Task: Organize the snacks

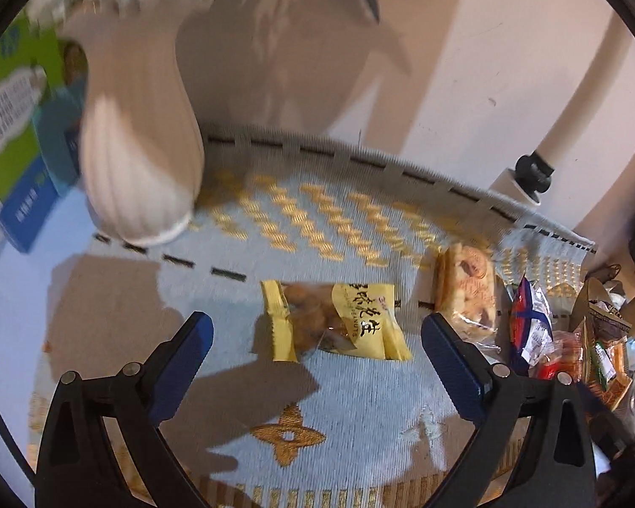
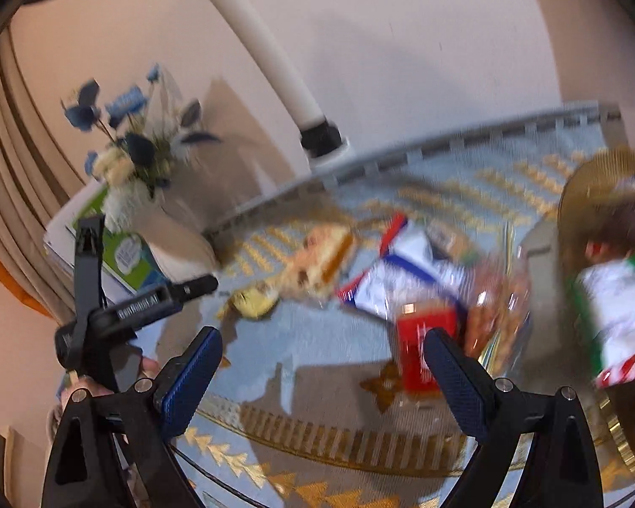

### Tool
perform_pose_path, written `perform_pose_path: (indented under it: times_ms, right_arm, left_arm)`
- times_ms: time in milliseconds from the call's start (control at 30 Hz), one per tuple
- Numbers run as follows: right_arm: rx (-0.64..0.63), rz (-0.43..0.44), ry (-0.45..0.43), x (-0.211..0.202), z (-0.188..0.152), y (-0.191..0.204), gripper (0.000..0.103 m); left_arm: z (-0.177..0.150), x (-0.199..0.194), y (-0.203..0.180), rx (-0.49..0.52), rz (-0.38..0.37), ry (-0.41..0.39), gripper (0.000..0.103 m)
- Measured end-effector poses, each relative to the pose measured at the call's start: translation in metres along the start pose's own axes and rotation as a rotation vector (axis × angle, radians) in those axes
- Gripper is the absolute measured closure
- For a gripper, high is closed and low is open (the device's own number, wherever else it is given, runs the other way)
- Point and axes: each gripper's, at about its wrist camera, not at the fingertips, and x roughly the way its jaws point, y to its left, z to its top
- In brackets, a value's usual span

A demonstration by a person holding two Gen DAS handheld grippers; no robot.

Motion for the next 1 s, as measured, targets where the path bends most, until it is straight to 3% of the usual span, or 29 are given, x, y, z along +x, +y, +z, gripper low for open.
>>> perform_pose_path:
  times_ms: [167,267,400,500,567,767,1000]
  right_arm:
    - [0.002,-0.107,-0.058,0.006,-0.017,-0.013,0.008]
    - [0.036,-0.14,-0.083,0.008,-0.02,-0.03,0.008]
    - [0.053,-0.108,-0.085,0.013,-0.022,-0.04,0.003]
    - [0.055,-0.066,0.007,0.031,-0.019,-0.041,0.0]
    - [0.054,-0.068,0.02,0.033,-0.018,-0.042,0.0]
    - [0.097,-0.016,-0.009,0.026,-0.019,-0.052,0.0]
    - [0.091,-0.027,-0.006,0.025,-0.02,-0.049,0.0]
  left_arm:
    - [-0.006,0.029,-0.008,0.012,-0.014,0.032,0.004]
    - [-0.011,0.045,-0.018,0.058,0.026,0.039,0.004]
    - [-0.018,0.058,-0.038,0.154,0.117,0.03,0.001]
    - [-0.021,0.064,-0.049,0.187,0.163,0.038,0.001]
    - [-0.023,0.067,-0.055,0.198,0.189,0.038,0.0]
    - [-0.025,0.067,-0.06,0.195,0.191,0.036,0.0]
    - [-0.025,0.067,-0.059,0.196,0.19,0.037,0.0]
